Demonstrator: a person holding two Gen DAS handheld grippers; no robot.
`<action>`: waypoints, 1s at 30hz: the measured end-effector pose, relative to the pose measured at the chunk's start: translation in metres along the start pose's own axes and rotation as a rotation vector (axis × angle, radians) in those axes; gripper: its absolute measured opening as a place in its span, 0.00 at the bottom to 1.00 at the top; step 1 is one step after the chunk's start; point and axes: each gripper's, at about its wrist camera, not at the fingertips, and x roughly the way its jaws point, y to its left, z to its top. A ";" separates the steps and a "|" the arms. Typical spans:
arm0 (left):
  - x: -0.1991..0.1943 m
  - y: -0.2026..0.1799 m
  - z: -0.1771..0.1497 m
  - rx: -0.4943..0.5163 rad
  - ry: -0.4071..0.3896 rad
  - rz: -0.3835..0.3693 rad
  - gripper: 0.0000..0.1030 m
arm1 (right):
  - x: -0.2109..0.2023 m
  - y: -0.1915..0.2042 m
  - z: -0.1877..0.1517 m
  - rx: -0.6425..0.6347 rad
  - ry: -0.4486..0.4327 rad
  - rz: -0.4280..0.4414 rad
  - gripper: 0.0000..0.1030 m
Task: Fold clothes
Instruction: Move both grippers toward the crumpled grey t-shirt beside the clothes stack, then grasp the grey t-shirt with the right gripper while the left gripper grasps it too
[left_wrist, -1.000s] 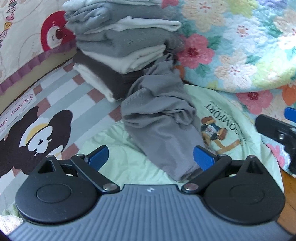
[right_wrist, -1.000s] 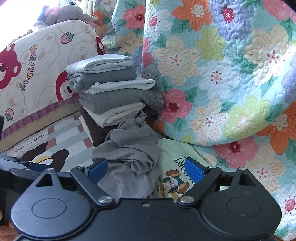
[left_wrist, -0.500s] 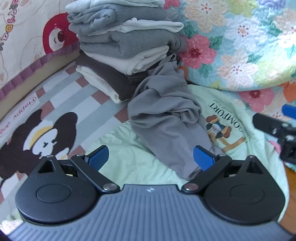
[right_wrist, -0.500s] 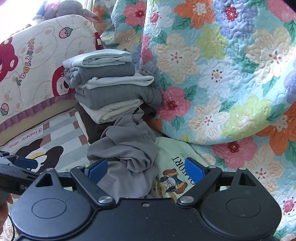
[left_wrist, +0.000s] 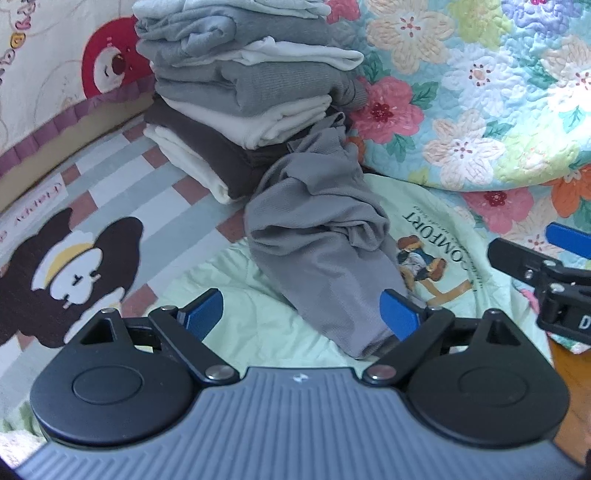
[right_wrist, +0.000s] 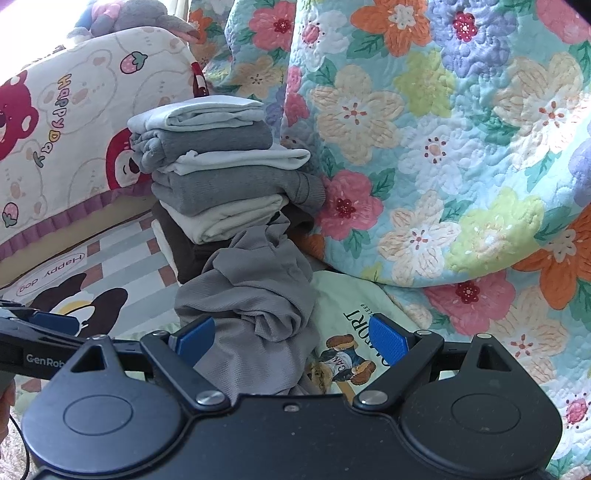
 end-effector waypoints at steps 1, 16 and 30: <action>0.000 0.000 0.000 0.000 0.000 0.000 0.89 | 0.000 0.000 0.000 -0.002 0.001 0.001 0.90; -0.001 0.005 -0.002 0.004 0.003 -0.006 0.89 | 0.009 0.011 -0.005 -0.033 0.023 0.005 0.90; 0.062 0.036 0.007 0.042 0.014 0.003 0.85 | 0.081 0.014 -0.018 -0.021 0.074 0.112 0.90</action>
